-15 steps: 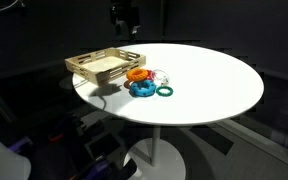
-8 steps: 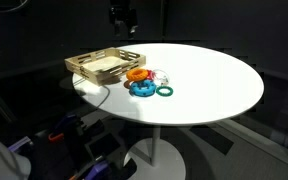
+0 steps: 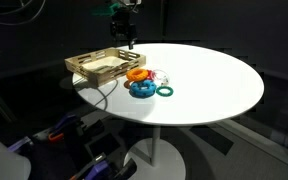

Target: Put the white and black ring on the other rings

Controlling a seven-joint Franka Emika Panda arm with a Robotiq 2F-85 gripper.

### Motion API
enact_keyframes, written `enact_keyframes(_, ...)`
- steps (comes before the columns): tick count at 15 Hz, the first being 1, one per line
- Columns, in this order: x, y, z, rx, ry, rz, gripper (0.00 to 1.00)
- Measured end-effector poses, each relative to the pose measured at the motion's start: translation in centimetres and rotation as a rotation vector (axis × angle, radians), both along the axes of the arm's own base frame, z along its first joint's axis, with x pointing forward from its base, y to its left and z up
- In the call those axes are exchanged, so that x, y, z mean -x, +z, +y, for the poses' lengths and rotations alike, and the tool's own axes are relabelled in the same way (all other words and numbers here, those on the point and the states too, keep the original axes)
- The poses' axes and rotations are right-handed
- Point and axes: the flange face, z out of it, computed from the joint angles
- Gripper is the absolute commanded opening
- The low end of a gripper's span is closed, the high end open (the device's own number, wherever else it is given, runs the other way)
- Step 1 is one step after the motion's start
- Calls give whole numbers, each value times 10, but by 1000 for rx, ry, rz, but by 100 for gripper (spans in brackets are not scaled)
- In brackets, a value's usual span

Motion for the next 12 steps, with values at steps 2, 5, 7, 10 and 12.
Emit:
enact_keyframes(2,-3,-14,6,2,7,-6,100)
enact_keyframes(5,-3,-20,7,2,9,2,100)
enact_keyframes(7,-3,-19,6,2,9,1,100)
enact_keyframes(10,-2,-23,7,4,11,7,100)
enact_keyframes(12,-2,-28,9,3,14,12,100)
